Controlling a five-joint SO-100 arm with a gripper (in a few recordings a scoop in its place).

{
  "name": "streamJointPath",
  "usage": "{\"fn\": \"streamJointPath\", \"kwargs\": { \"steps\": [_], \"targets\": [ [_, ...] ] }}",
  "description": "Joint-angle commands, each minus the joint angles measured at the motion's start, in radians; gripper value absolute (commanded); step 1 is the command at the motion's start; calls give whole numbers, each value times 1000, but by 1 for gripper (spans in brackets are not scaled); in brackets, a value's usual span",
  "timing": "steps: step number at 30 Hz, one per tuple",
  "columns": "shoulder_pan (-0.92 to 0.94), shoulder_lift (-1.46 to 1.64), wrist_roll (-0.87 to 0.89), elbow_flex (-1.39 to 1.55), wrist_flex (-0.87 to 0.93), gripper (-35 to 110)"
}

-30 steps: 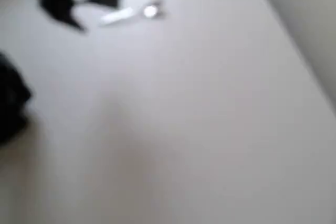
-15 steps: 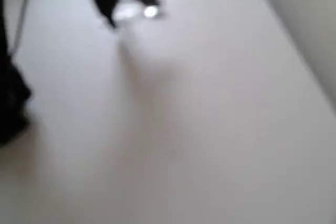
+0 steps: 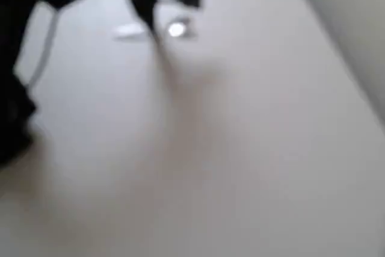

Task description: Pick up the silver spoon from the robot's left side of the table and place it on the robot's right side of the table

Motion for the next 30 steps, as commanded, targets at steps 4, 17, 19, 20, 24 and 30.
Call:
{"fn": "streamJointPath", "kwargs": {
  "steps": [4, 17, 19, 20, 24, 30],
  "targets": [
    [18, 132, -5, -43, 104, -2],
    [370, 808, -353, 382, 219, -2],
    [489, 865, -486, 506, 215, -2],
    [555, 874, -557, 552, 212, -2],
    [815, 805, -822, 627, 175, -2],
    [1068, 591, -1063, 617, -28, -2]
  ]
}}
